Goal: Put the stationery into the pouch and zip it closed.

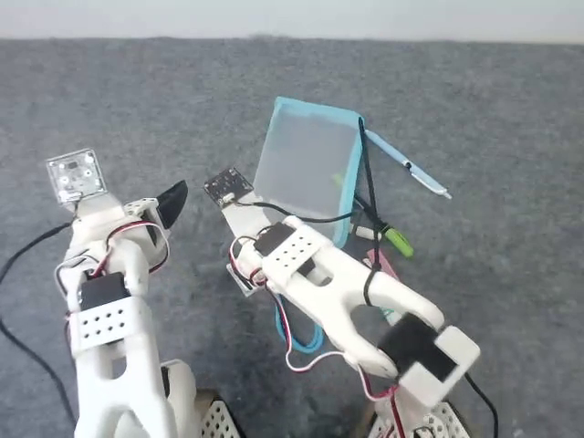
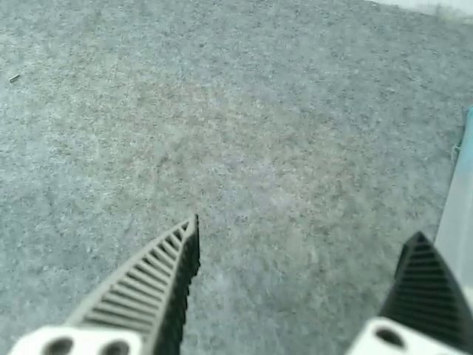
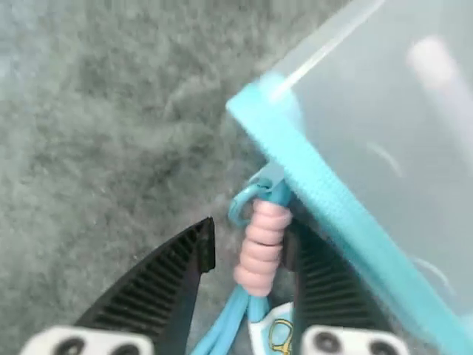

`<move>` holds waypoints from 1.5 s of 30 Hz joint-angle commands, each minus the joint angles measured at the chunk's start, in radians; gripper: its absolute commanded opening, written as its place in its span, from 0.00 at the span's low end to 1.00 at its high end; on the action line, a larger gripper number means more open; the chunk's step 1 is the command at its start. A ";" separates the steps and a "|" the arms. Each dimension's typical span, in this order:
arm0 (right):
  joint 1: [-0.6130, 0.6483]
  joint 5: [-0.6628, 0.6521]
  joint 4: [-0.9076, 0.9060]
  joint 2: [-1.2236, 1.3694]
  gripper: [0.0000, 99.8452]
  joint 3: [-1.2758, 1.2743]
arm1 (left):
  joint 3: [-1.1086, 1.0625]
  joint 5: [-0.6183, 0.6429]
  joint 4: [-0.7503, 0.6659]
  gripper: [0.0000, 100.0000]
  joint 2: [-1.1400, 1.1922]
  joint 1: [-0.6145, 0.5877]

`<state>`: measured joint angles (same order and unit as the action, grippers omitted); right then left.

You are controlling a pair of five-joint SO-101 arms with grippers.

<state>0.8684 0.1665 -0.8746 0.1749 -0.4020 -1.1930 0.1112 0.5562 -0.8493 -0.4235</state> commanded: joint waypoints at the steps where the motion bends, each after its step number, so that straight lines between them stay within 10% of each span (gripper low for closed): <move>1: 0.002 0.014 -0.005 0.047 0.11 0.083 | 0.058 0.008 -0.026 0.39 0.008 -0.002; 22: -0.205 -0.118 -0.440 -0.231 0.01 0.201 | 0.022 0.000 -0.029 0.39 0.005 0.098; 29: -0.292 -0.290 -0.441 -0.591 0.01 0.009 | 0.025 -0.035 0.051 0.28 0.000 0.166; 45: -0.337 -0.394 -0.295 -0.974 0.01 -0.345 | -0.018 -0.204 0.322 0.40 -0.374 0.459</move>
<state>0.5033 -0.2232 -1.1953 -0.7472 -0.7595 -1.1945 -0.0637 0.8078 -1.0012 -0.0537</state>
